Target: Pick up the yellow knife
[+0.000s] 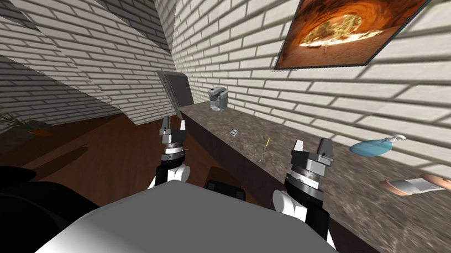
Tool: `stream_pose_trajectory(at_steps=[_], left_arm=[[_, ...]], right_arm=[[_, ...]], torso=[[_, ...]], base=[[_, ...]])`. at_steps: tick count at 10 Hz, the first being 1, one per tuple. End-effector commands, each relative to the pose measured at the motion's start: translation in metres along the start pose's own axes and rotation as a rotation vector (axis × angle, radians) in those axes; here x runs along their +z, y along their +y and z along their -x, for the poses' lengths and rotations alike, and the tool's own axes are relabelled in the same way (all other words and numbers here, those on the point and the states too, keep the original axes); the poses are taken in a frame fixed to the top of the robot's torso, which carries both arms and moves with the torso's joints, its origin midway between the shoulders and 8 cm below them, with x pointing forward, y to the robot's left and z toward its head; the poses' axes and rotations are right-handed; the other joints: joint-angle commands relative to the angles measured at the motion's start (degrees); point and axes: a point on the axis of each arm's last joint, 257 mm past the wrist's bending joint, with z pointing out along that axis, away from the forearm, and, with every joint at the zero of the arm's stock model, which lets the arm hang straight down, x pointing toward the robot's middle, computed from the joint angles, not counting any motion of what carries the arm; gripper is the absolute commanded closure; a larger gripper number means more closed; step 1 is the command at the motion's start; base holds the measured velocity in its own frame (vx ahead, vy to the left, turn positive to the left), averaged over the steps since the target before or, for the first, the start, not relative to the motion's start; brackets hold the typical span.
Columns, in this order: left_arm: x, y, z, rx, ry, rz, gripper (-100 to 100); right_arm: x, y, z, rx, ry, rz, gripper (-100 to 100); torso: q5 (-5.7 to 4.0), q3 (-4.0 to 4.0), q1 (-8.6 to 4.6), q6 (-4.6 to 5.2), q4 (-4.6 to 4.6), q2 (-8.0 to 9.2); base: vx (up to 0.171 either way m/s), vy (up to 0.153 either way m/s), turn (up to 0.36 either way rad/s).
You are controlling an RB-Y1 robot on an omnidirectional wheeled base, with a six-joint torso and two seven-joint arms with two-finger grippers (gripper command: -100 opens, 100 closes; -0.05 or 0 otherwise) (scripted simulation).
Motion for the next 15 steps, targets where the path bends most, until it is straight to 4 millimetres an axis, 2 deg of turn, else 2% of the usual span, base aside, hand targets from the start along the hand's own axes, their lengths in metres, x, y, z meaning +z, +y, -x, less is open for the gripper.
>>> stream_pose_trajectory(at_steps=[1, 5, 8, 10, 11, 12, 13, 15], left_arm=[[0.0, 0.0, 0.0, 0.0, 0.0, 0.0, 0], [0.0, 0.0, 0.0, 0.0, 0.0, 0.0, 0], [0.0, 0.0, 0.0, 0.0, 0.0, 0.0, 0], [0.0, 0.0, 0.0, 0.0, 0.0, 0.0, 0], [0.0, 0.0, 0.0, 0.0, 0.0, 0.0, 0], [0.0, 0.0, 0.0, 0.0, 0.0, 0.0, 0], [0.0, 0.0, 0.0, 0.0, 0.0, 0.0, 0], [0.0, 0.0, 0.0, 0.0, 0.0, 0.0, 0]], right_arm=[[0.002, -0.003, -0.006, 0.001, 0.037, -0.003, -100], [0.014, -0.026, -0.028, 0.038, 0.15, -0.038, -100], [0.028, -0.056, -0.047, 0.097, 0.224, -0.098, -100], [0.037, -0.085, -0.057, 0.143, 0.261, -0.164, -100], [0.04, -0.084, -0.059, 0.146, 0.263, -0.161, -100], [0.046, -0.098, -0.065, 0.173, 0.277, -0.194, -100], [0.046, -0.099, -0.065, 0.172, 0.277, -0.198, -100], [0.055, -0.127, -0.072, 0.219, 0.296, -0.273, -100]], torso=[[0.0, 0.0, 0.0, 0.0, 0.0, 0.0], [0.05, -0.11, 0.26, 0.0, -0.04, -0.19], [0.09, -0.16, 0.41, 0.0, -0.06, -0.27], [0.1, -0.17, 0.47, 0.0, -0.07, -0.29], [0.12, -0.18, 0.53, -0.01, -0.07, -0.3], [0.1, -0.16, 0.38, -0.01, -0.06, -0.27], [0.07, -0.17, 0.3, 0.0, -0.07, -0.29], [0.06, -0.14, 0.25, 0.01, -0.06, -0.24]], base=[[0.016, 0.018, -0.028], [0.037, 0.071, -0.076], [0.06, 0.116, -0.119], [0.058, 0.14, -0.153], [0.052, 0.097, -0.052], [0.057, 0.076, -0.099], [0.04, 0.063, -0.048], [0.052, 0.096, -0.135]])
